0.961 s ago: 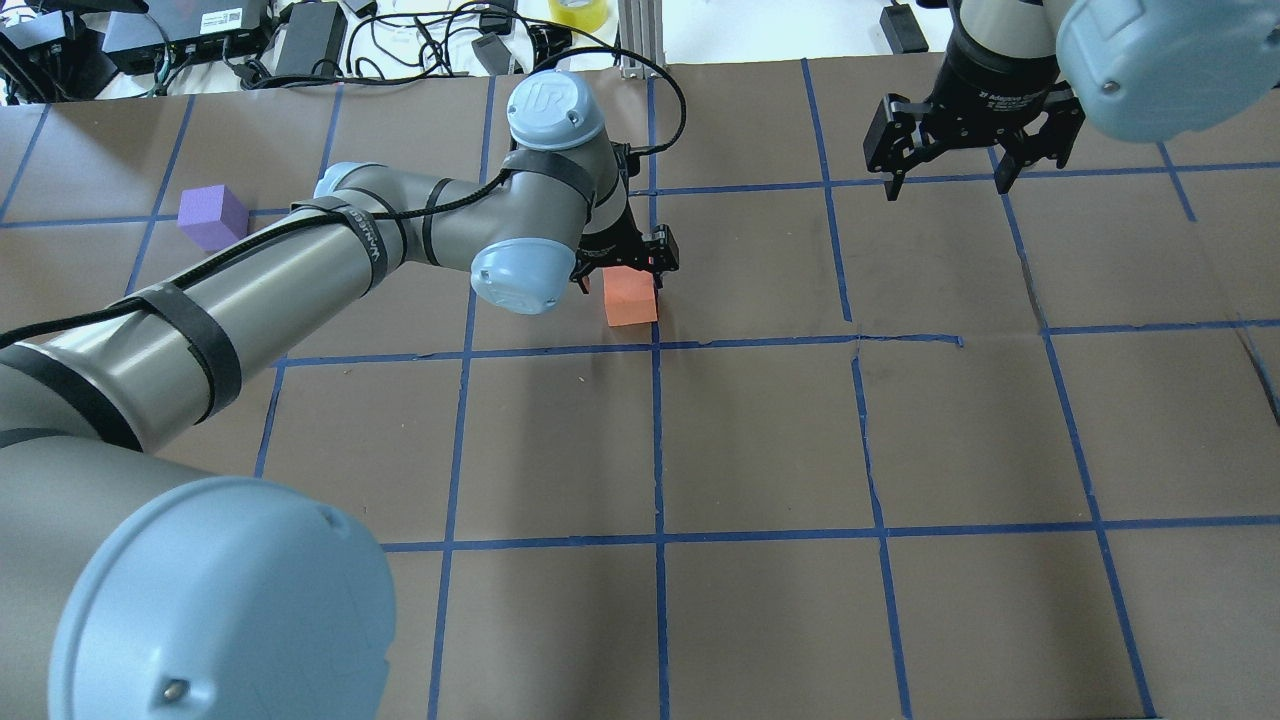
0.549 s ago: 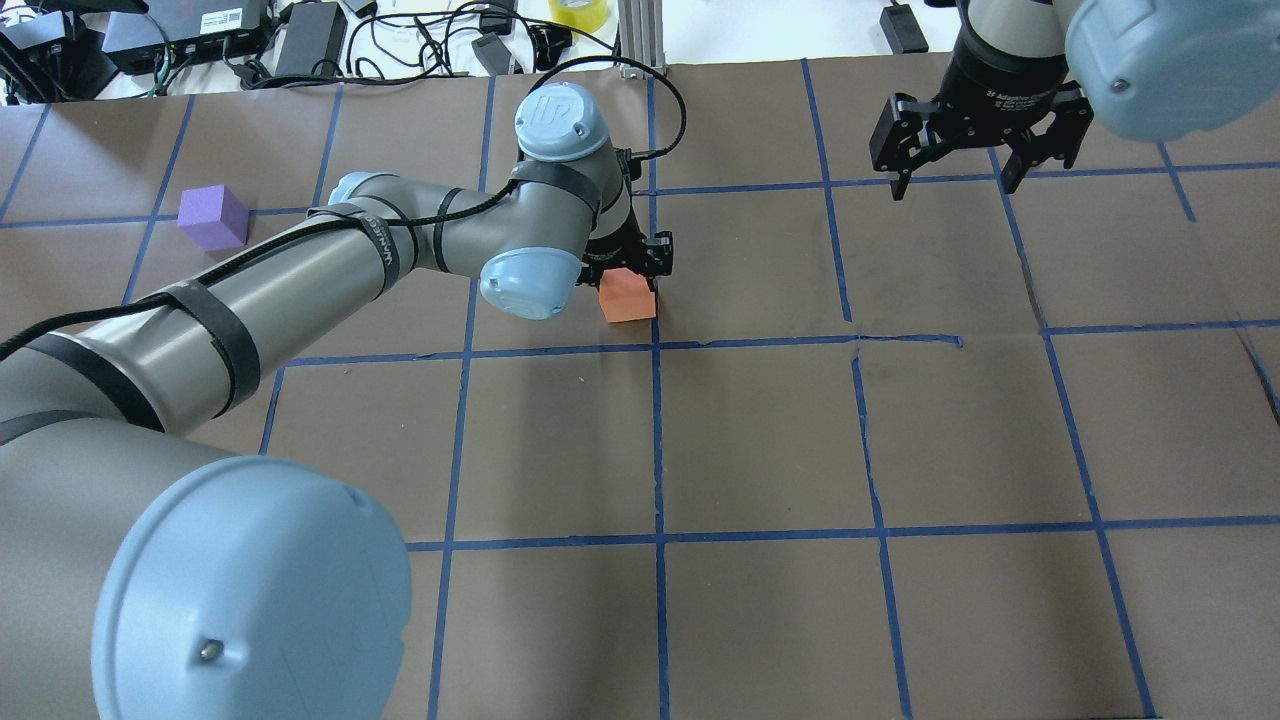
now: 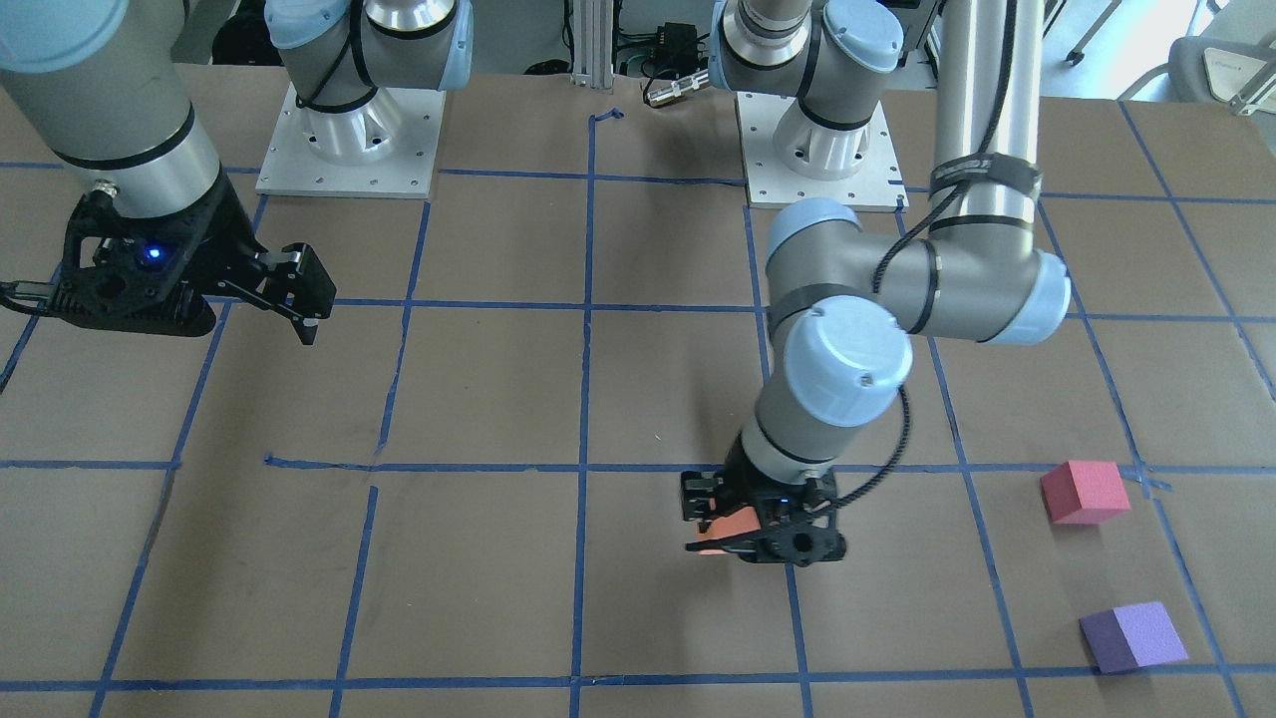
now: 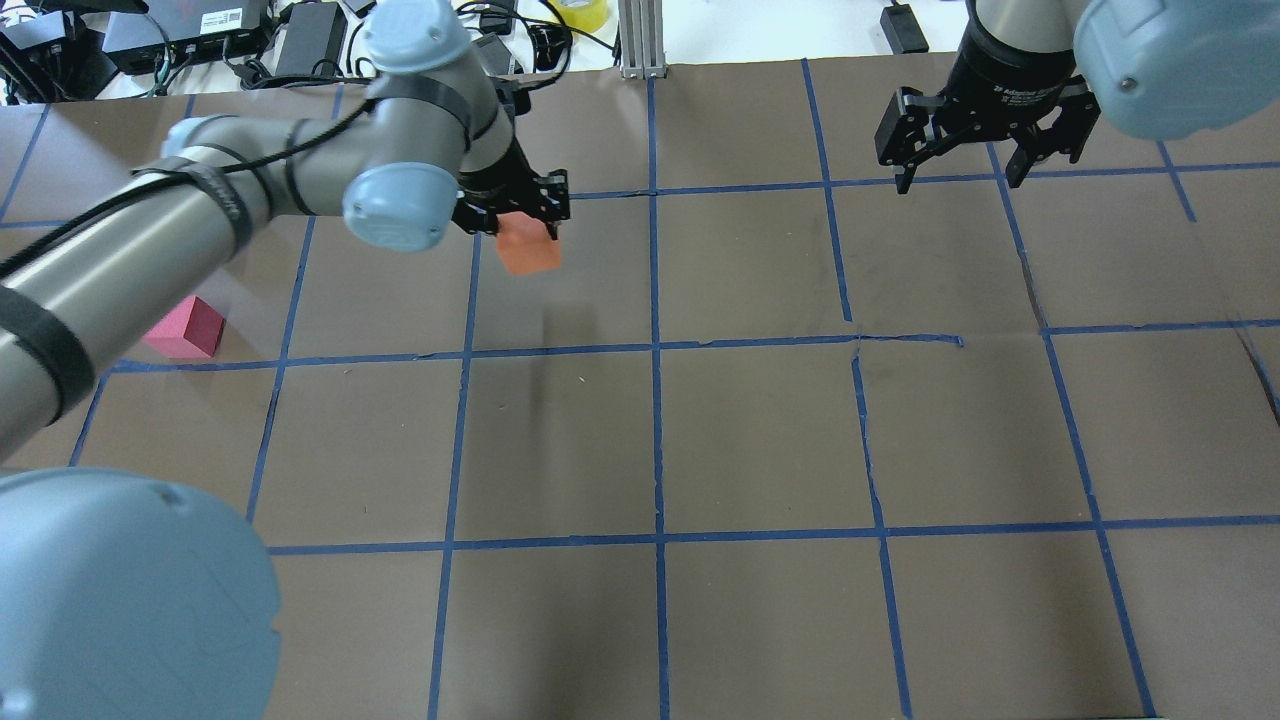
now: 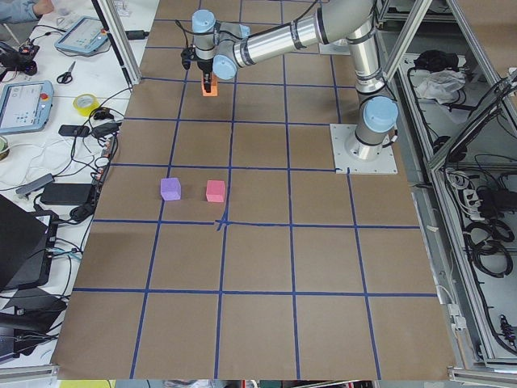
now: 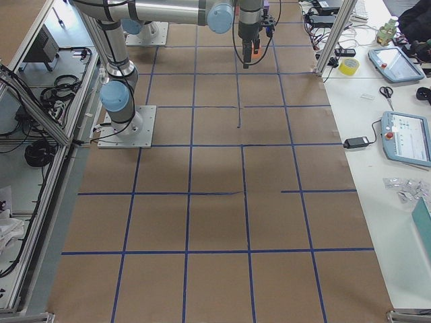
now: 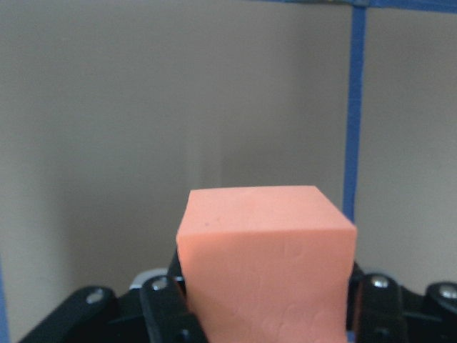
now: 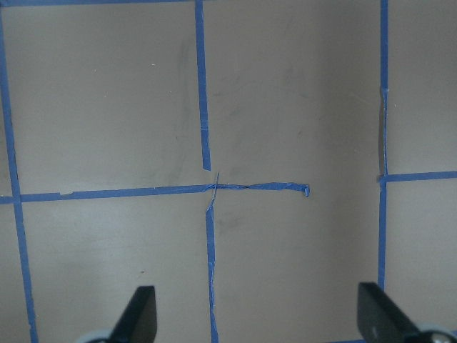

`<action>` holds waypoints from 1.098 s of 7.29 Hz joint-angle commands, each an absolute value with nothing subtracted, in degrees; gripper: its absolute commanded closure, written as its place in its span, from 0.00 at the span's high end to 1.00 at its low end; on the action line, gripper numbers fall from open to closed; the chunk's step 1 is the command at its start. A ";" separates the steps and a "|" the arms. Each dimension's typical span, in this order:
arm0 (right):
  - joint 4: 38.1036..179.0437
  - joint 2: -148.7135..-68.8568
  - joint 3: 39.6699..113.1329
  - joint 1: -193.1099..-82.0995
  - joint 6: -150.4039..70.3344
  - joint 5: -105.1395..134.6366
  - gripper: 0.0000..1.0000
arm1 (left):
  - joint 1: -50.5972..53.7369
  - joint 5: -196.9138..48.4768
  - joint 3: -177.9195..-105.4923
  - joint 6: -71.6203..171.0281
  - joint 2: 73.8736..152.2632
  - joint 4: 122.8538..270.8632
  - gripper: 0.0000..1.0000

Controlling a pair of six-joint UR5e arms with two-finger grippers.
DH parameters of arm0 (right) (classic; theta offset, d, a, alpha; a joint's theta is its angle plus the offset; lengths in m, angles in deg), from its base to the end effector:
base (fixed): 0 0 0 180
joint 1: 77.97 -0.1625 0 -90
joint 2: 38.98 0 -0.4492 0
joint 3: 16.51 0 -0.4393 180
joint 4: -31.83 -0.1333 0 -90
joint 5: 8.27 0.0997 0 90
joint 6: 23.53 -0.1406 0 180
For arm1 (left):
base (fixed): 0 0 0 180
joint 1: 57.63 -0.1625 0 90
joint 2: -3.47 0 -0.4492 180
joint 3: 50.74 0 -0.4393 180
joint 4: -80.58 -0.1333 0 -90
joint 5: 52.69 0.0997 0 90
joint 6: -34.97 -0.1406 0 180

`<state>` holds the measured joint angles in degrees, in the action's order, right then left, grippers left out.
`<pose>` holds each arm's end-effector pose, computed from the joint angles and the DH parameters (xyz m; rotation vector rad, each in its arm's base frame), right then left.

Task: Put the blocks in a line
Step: 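Grasp the orange cube with the left gripper and carry it toward the pink cube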

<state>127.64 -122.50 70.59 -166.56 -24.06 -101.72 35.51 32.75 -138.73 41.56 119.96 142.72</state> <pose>0.1102 -0.5971 0.4450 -0.0540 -3.0801 0.0592 -0.1830 -0.6990 0.2485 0.0884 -3.0550 0.0795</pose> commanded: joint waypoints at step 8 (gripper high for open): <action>129.82 -122.12 70.68 -166.39 -24.58 -101.70 1.00 | 1.72 36.09 -136.87 0.98 124.74 138.90 0.00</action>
<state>129.60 -122.16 70.68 -166.37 -24.21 -101.70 3.84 36.10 -137.18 4.27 121.85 142.91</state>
